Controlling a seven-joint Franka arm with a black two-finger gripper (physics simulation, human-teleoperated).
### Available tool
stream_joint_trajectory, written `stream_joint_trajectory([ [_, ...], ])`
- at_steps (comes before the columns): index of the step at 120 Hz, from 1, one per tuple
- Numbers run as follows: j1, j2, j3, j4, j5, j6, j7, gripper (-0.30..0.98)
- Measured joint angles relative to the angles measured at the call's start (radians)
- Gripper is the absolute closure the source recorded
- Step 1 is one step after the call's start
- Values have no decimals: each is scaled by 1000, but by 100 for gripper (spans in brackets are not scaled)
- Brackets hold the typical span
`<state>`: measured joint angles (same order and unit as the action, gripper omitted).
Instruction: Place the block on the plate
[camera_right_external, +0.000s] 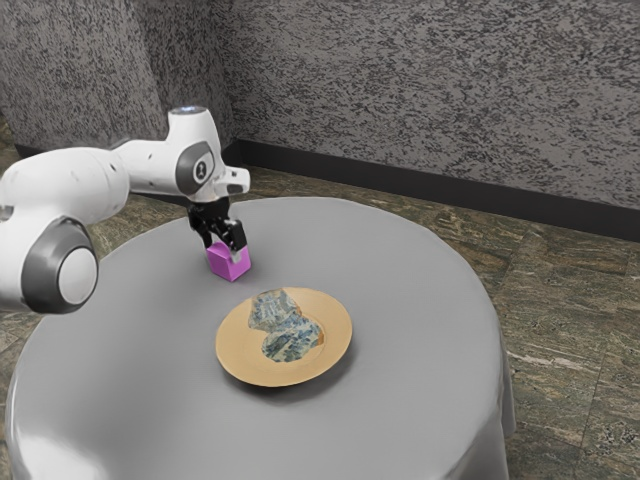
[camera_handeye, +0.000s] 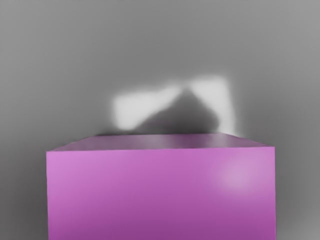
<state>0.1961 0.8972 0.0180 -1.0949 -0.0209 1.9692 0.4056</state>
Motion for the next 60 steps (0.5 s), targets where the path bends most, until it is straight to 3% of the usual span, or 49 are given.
stream_joint_trajectory([
  [33,2,32,-12,19,-1,17,17,0],
  [60,2,32,-12,19,-2,22,26,13],
])
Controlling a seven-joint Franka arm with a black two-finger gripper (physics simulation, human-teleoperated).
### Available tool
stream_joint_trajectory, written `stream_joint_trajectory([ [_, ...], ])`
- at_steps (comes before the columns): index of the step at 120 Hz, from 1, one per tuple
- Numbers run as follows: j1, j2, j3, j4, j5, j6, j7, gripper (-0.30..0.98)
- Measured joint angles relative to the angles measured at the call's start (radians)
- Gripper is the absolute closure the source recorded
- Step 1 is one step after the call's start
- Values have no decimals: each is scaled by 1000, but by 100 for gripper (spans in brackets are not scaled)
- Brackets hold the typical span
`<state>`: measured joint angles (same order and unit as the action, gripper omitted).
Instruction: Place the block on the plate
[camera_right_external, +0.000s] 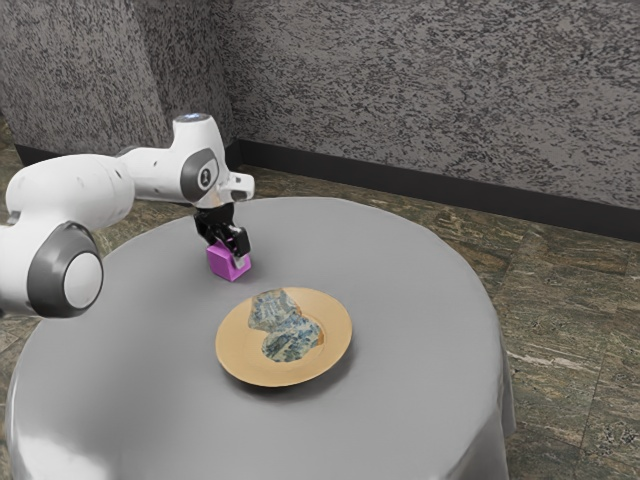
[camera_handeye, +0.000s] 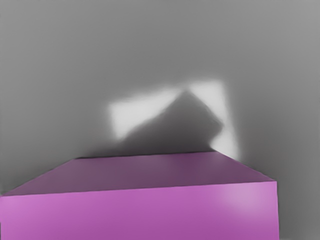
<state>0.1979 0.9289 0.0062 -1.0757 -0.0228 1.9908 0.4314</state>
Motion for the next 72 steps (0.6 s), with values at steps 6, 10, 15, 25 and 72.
stream_joint_trajectory([
  [6,0,-1,1,0,0,0,1,16],
  [10,0,-2,0,0,0,0,2,17],
  [15,0,-2,0,0,1,0,3,19],
  [25,0,-3,1,0,1,0,5,22],
  [72,-10,-56,7,-28,5,-2,5,26],
])
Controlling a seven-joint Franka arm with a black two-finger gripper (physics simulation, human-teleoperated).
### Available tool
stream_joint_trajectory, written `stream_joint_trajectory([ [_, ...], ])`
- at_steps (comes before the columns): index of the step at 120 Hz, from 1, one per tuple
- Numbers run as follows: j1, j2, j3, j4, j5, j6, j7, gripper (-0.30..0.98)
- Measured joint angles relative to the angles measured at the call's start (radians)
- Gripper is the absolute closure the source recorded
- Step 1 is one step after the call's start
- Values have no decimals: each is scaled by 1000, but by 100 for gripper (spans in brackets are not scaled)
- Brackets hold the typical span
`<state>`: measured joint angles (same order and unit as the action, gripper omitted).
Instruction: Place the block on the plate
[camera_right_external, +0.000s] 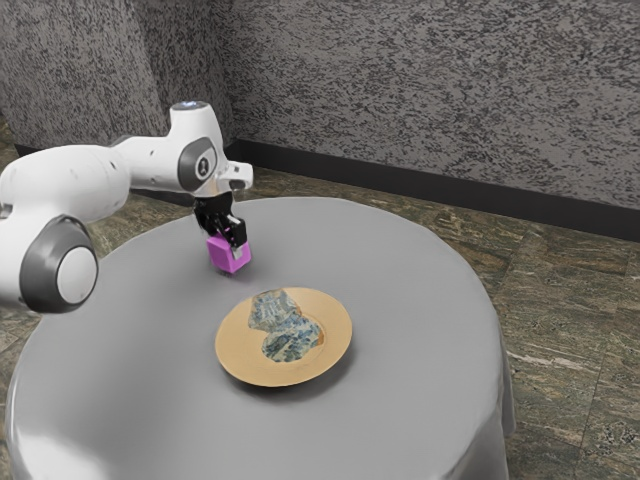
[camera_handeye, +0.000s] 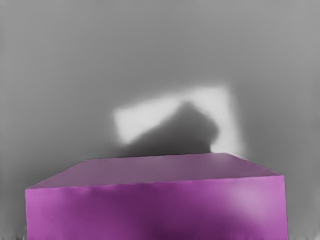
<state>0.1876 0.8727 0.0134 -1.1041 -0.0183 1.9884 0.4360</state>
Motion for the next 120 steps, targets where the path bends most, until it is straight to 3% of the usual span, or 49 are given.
stream_joint_trajectory([
  [85,-138,-385,-34,-459,29,51,-106,26],
  [120,-157,-456,-126,-617,72,117,-193,27],
])
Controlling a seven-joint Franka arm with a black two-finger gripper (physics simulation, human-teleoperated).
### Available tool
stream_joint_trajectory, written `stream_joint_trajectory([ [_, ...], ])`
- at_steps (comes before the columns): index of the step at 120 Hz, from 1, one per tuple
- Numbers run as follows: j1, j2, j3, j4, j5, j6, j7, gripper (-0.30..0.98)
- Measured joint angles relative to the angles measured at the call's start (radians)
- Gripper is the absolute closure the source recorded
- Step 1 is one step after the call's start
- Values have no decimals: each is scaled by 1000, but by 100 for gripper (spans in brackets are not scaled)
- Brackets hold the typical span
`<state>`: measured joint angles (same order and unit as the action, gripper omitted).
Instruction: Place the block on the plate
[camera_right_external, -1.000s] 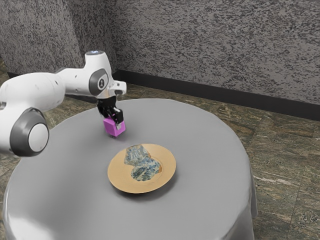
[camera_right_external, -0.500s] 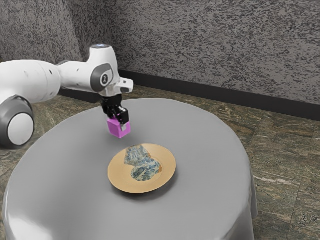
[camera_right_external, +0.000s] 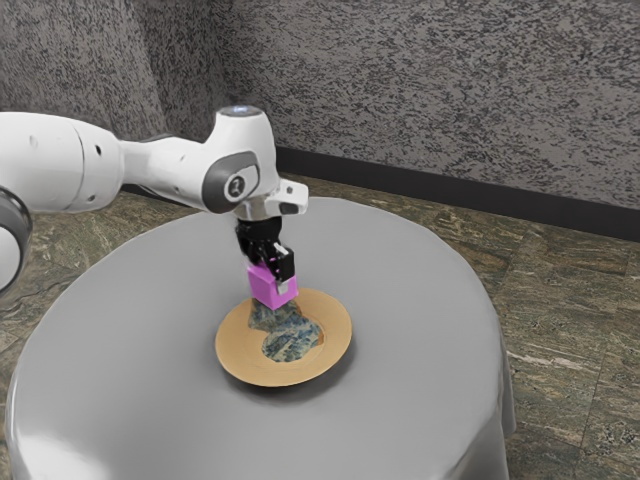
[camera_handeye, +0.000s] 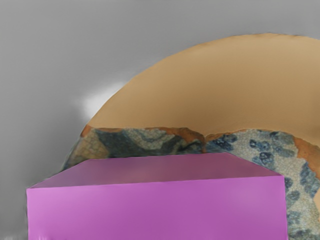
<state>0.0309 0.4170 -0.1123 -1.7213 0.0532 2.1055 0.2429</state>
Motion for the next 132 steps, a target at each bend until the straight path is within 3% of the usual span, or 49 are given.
stream_joint_trajectory([
  [49,-39,-89,-44,-182,26,49,-146,27],
  [93,-41,-80,-56,-205,27,81,-238,26],
  [132,-39,-90,-57,-174,45,66,-269,6],
])
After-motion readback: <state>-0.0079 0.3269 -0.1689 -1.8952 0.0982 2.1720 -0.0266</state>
